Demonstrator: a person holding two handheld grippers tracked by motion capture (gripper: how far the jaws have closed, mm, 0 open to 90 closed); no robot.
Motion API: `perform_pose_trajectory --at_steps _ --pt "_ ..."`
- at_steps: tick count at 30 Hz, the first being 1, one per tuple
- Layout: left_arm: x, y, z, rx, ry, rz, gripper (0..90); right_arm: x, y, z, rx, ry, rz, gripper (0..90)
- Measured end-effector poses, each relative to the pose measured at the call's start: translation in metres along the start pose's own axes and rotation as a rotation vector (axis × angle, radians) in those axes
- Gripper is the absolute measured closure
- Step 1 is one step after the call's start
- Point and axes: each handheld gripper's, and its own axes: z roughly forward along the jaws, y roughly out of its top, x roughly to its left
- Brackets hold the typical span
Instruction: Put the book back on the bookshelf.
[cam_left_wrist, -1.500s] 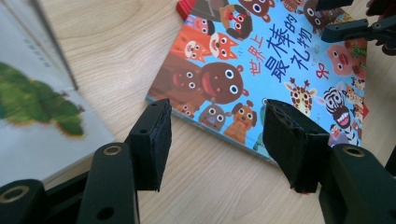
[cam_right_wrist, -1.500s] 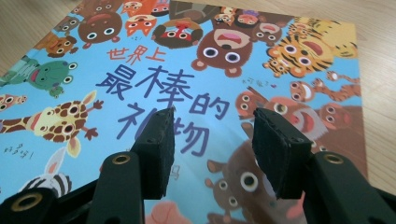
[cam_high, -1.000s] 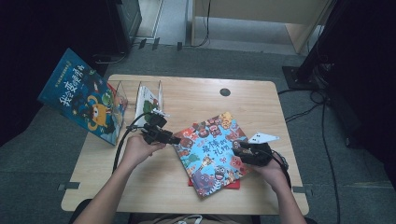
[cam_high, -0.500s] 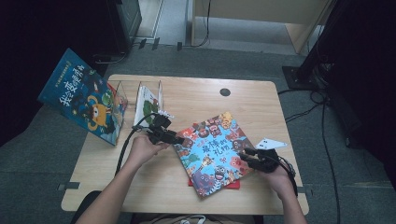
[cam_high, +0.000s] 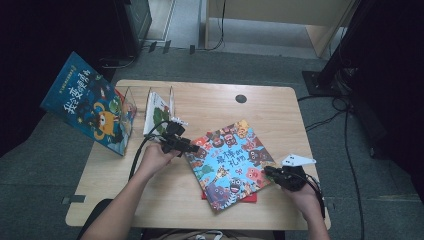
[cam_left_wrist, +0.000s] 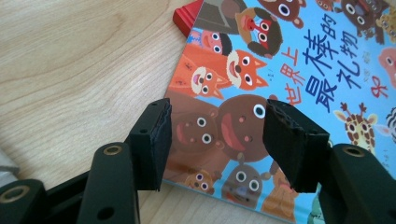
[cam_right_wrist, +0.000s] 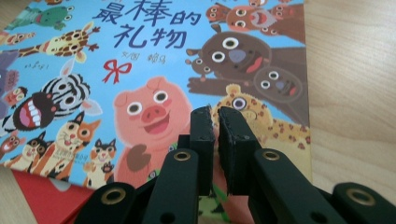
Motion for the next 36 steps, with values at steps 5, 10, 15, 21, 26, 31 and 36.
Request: perform_pose_trajectory --at_steps 5,10,15,21,26,31,36 --pt "0.001 0.0 0.001 -0.007 0.004 0.016 42.7 -0.001 -0.004 -0.004 0.002 0.004 0.004 87.5" --pt "0.004 0.0 -0.001 -0.01 0.014 0.021 42.7 -0.001 -0.008 -0.007 0.0 0.003 0.016 87.5" --pt "0.005 0.0 -0.001 -0.014 0.015 0.032 42.6 -0.001 -0.011 -0.009 -0.011 0.007 0.027 87.5" --pt "0.005 0.0 0.0 -0.021 0.022 0.032 42.7 -0.001 -0.016 -0.013 -0.014 0.011 0.042 87.4" --pt "0.007 0.0 0.002 0.032 0.047 0.041 41.5 0.0 -0.02 -0.018 -0.008 0.02 0.047 87.5" --pt "0.007 -0.001 0.003 0.03 0.04 0.04 40.9 0.001 -0.021 -0.02 -0.004 0.026 0.06 87.4" --pt "0.007 -0.001 0.003 0.027 0.038 0.04 40.8 0.002 -0.025 -0.023 0.028 0.033 0.068 87.5"
